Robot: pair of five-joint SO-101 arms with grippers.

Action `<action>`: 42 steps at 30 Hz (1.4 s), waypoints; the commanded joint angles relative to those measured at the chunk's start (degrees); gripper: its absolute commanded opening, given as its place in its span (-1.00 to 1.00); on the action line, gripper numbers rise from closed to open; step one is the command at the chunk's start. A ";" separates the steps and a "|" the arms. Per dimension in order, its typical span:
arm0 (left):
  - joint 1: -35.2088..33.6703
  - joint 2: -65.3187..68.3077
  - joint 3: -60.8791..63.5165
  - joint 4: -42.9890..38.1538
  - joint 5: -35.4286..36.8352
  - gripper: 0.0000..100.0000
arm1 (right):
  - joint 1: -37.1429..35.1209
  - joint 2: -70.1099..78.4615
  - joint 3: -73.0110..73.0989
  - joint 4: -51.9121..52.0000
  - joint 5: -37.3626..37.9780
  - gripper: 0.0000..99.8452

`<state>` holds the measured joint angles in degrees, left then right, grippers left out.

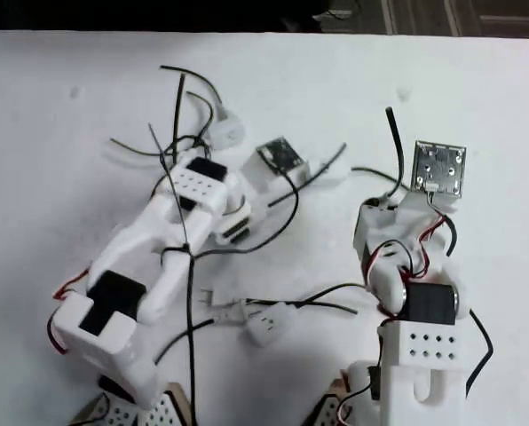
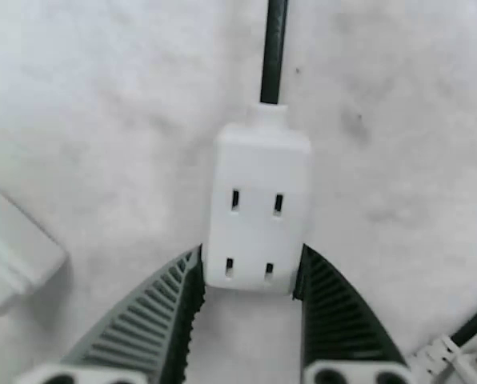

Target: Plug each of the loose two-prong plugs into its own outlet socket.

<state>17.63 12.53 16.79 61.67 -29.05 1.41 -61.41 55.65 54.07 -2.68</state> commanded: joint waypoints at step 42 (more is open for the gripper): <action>-25.98 -49.63 32.09 -3.78 3.43 -0.96 | -29.49 -0.04 2.20 -4.53 0.62 -0.96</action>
<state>-1.80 -25.19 38.15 66.15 -26.24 -23.12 -61.41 57.41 53.98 -2.51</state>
